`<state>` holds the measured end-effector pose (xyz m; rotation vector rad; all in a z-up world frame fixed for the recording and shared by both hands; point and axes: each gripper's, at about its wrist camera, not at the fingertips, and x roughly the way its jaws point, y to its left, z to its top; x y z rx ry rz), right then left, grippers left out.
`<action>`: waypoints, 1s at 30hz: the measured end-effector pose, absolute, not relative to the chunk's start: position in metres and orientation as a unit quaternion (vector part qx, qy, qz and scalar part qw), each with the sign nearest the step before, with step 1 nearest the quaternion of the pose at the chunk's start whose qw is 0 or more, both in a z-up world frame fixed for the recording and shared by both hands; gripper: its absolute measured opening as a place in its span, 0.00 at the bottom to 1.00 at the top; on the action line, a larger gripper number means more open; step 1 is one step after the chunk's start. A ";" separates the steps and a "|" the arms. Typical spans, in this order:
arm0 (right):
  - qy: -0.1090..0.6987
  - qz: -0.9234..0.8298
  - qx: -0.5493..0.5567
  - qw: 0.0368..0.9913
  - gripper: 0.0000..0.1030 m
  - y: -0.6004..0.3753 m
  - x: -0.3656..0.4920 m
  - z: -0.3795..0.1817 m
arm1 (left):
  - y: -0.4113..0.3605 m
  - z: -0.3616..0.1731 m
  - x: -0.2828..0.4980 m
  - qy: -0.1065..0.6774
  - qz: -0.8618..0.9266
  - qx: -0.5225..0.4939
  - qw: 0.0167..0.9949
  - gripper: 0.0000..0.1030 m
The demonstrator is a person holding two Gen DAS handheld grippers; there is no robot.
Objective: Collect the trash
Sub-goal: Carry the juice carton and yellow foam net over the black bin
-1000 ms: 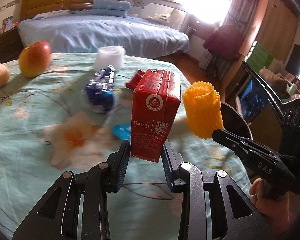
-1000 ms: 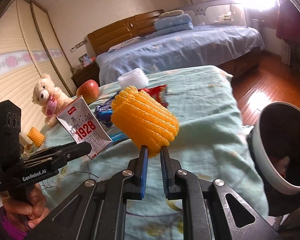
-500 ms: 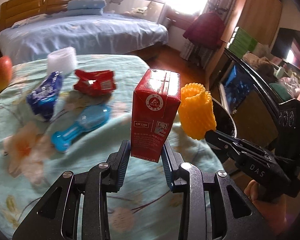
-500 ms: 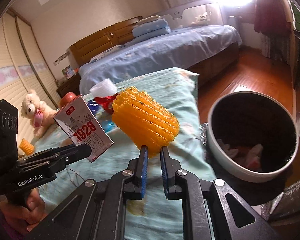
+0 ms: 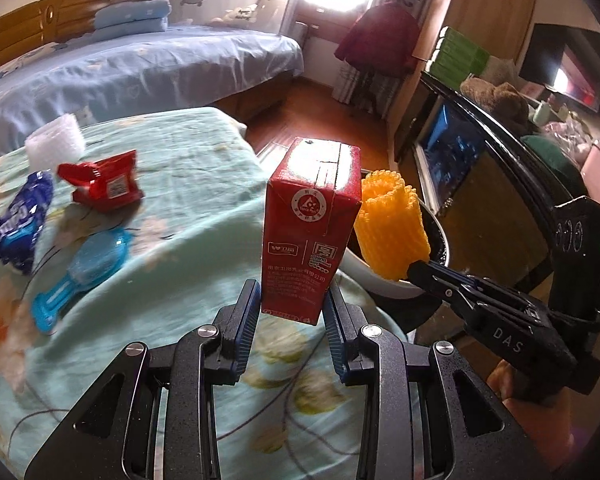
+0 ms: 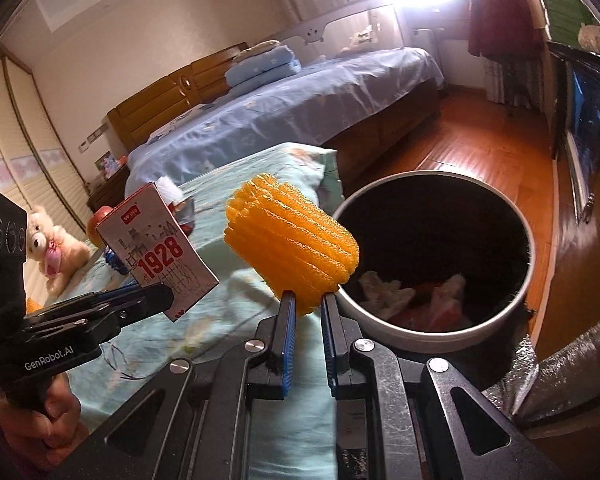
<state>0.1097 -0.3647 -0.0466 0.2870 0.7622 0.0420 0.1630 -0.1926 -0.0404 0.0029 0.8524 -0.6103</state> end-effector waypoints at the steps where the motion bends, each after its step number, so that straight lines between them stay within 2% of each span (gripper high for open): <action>1: 0.370 0.018 0.140 0.918 0.12 -0.367 0.109 -0.047 | -0.196 -0.041 0.163 0.408 -0.292 0.003 0.865 0.30; 30: 0.373 -0.027 0.166 0.913 0.12 -0.421 0.108 -0.060 | -0.262 -0.050 0.176 0.427 -0.321 0.023 0.845 0.30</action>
